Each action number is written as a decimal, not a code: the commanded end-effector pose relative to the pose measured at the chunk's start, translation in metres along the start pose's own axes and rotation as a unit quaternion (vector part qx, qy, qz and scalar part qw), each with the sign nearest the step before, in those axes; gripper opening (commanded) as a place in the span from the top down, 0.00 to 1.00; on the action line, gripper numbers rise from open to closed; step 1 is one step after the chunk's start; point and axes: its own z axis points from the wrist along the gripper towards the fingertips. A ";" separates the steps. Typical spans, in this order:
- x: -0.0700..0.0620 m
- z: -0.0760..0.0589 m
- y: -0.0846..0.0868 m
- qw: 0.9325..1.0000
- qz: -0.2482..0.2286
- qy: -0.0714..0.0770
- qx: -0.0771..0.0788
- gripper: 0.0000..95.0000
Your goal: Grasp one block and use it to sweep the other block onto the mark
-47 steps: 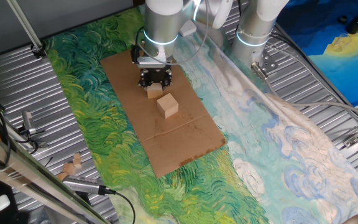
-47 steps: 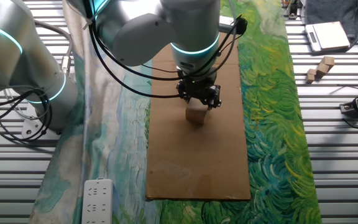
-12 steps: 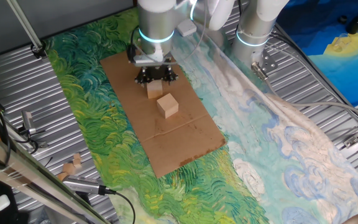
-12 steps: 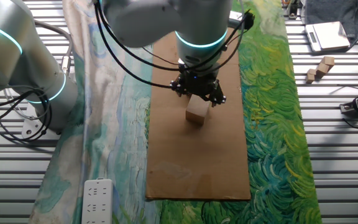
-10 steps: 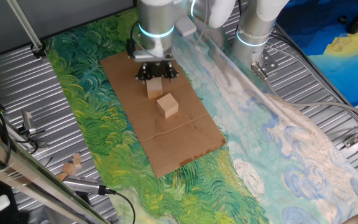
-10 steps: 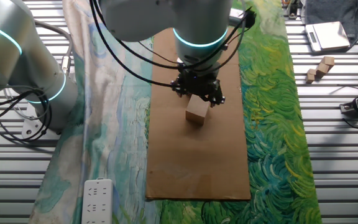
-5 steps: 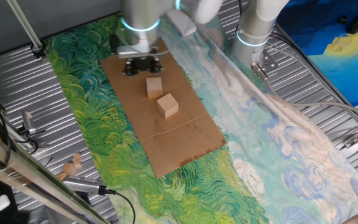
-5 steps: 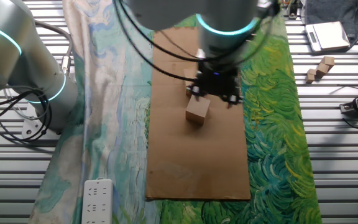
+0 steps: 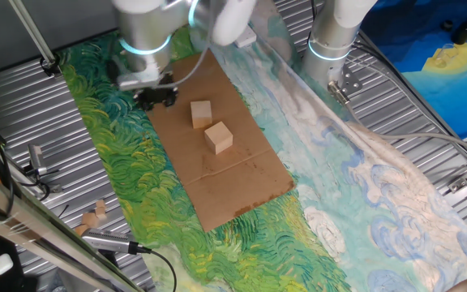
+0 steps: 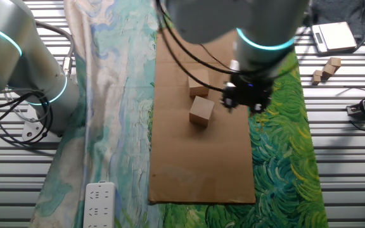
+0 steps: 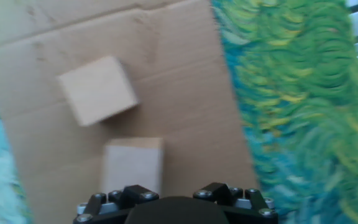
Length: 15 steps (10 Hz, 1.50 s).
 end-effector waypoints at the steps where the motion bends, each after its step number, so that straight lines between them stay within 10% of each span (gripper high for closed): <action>1: -0.007 0.014 -0.018 1.000 -0.009 0.000 0.005 1.00; 15: -0.024 0.036 -0.038 0.998 0.055 0.021 0.012 1.00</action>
